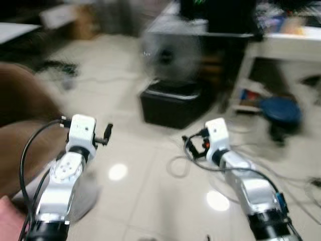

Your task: Move the pillow to the sofa from floor

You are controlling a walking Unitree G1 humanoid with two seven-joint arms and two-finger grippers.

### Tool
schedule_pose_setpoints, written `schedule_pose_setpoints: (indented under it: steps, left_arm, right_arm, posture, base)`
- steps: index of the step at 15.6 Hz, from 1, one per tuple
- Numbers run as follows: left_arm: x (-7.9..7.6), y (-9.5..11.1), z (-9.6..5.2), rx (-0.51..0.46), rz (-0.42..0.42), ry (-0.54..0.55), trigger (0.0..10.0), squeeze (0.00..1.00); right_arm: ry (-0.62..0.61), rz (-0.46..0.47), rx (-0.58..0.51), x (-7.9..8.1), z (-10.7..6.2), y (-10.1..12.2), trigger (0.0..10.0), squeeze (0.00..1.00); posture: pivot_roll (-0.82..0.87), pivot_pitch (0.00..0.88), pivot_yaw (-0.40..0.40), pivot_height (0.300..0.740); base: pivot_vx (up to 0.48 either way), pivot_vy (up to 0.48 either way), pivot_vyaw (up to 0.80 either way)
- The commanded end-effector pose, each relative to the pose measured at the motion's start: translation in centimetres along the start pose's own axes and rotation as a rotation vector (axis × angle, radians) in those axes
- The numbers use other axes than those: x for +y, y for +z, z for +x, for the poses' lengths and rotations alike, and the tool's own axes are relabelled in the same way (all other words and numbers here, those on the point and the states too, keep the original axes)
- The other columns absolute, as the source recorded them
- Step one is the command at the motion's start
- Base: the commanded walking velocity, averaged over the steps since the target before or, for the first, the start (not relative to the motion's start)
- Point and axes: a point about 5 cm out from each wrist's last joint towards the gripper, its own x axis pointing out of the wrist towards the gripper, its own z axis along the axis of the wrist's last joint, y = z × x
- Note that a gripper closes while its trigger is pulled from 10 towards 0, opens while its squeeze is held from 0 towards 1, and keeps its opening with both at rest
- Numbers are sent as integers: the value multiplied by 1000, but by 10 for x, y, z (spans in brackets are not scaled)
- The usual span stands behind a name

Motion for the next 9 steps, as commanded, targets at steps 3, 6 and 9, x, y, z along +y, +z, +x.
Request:
schedule_pose_setpoints:
  steps: [3, 6, 9]
  left_arm:
    - [-4, 5, 1, -14, 6, -19, 10000, 0]
    - [-8, 6, 1, -19, 12, -47, 10000, 0]
    - [-9, 8, 1, -29, 17, -61, 10000, 0]
  right_arm:
    - [-51, 8, 9, -5, 3, -3, 10000, 0]
    - [-176, -225, 28, -16, 4, -6, 10000, 0]
    - [-191, -244, -38, -16, 3, -2, 10000, 0]
  posture:
    - [26, 0, 61, 740]
    - [26, 0, 61, 740]
    - [22, 0, 69, 740]
  base:
    - [0, 0, 267]
    - [0, 0, 0]
    - [0, 296, 0]
